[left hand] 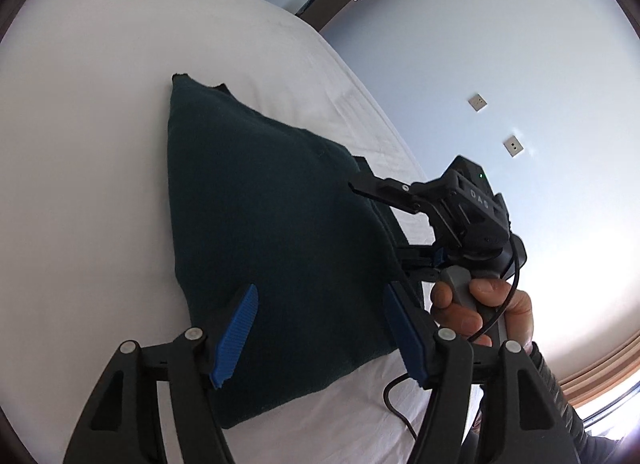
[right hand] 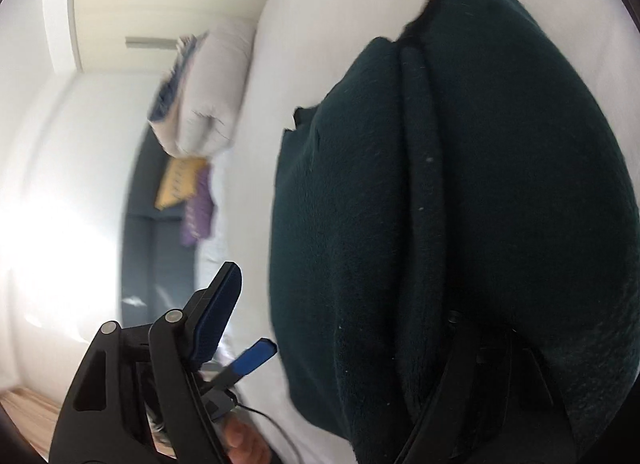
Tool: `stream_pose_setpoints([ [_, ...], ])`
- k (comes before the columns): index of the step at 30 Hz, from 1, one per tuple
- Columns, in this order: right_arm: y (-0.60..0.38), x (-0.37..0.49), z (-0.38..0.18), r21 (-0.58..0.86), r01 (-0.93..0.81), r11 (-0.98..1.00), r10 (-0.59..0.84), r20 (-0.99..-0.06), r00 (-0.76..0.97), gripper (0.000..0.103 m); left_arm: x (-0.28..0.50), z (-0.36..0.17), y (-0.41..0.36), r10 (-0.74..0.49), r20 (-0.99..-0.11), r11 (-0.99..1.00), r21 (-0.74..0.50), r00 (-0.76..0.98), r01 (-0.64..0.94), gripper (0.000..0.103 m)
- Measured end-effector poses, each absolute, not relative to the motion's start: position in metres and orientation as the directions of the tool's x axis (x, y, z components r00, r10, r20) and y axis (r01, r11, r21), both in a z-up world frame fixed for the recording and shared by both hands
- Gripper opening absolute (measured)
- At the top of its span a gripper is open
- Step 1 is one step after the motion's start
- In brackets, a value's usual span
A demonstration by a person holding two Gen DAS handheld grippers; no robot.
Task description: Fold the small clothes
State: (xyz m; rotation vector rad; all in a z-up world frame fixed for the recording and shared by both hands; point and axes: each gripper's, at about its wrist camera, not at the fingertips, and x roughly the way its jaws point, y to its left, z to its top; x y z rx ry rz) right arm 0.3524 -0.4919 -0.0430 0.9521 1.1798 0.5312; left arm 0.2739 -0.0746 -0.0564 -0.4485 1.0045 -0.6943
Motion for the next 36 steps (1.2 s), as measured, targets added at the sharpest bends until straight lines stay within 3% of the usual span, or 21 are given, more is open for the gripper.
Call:
stream_pose_setpoints([
  [2,-0.483,0.358,-0.039,0.803,0.115,0.585,0.748,-0.589,0.305,0.055,0.269,-0.062,-0.077,-0.711,-0.614,0.703,-0.635,0.343,0.32,0.067],
  [4,-0.483,0.364,-0.039,0.77,0.135,0.624,0.717,-0.633,0.293,0.025,0.265,-0.065,-0.082,-0.711,-0.616,0.703,-0.635,0.338,0.321,0.067],
  [7,-0.483,0.369,-0.036,0.707,0.124,0.697,0.657,-0.698,0.287,0.013,0.264,-0.068,-0.08,-0.721,-0.609,0.692,-0.65,0.331,0.313,0.067],
  [12,-0.481,0.37,-0.005,0.62,-0.018,0.785,0.594,-0.743,0.31,0.011,0.263,-0.064,-0.08,-0.721,-0.604,0.693,-0.647,0.339,0.32,0.067],
  [16,-0.498,0.372,0.02,0.605,-0.075,0.792,0.588,-0.726,0.355,0.011,0.26,-0.059,-0.087,-0.726,-0.598,0.687,-0.639,0.339,0.345,0.067],
  [21,-0.543,0.367,-0.008,0.613,0.011,0.79,0.569,-0.74,0.359,0.011,0.258,-0.058,-0.1,-0.721,-0.611,0.693,-0.618,0.326,0.372,0.067],
  [25,-0.584,0.358,-0.044,0.735,0.088,0.673,0.659,-0.649,0.382,0.011,0.258,-0.061,-0.104,-0.703,-0.632,0.71,-0.599,0.325,0.37,0.067],
  [28,-0.584,0.363,-0.048,0.748,0.092,0.658,0.676,-0.64,0.365,0.014,0.26,-0.059,-0.102,-0.702,-0.63,0.712,-0.608,0.332,0.353,0.067],
  [36,-0.561,0.33,-0.008,0.622,0.085,0.778,0.555,-0.745,0.371,0.021,0.26,-0.053,-0.09,-0.676,-0.629,0.737,-0.576,0.384,0.353,0.067],
])
